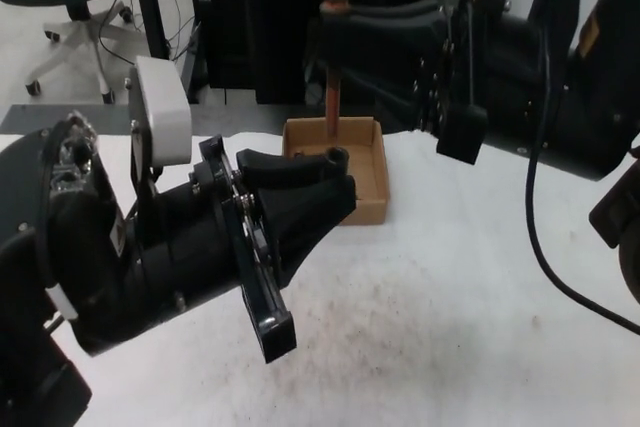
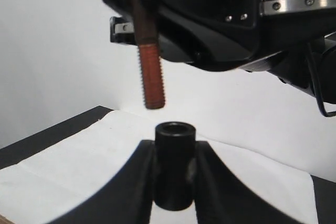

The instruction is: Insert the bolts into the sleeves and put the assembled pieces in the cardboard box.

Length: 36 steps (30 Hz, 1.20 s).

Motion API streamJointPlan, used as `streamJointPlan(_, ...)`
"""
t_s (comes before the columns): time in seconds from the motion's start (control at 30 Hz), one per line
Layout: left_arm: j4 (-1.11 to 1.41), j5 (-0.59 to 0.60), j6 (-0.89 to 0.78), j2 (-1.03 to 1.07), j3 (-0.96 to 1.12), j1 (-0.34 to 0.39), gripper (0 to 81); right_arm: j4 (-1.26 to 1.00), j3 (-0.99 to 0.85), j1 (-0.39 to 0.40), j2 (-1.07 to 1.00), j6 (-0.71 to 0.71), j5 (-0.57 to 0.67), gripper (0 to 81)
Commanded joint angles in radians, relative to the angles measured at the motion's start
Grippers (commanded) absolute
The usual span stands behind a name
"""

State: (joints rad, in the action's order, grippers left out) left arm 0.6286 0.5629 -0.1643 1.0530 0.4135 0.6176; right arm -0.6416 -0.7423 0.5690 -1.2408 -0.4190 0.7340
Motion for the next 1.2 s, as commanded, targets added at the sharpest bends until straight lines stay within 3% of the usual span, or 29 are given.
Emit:
streamJointPlan(0.0,0.012,-0.02,0.008,0.0,0.012,0.0,0.4,-0.072,-0.007,0.001,0.006,0.008,-0.002,0.8)
streamJointPlan(0.13,0.012,-0.083,0.008,0.0,0.012,0.0,0.4,-0.074,-0.007,0.001,0.006,0.008,-0.002,0.8)
streamJointPlan(1.17,0.113,-0.083,-0.068,0.0,0.016,0.0,0.4,0.036,-0.007,0.002,0.006,0.083,0.005,0.8)
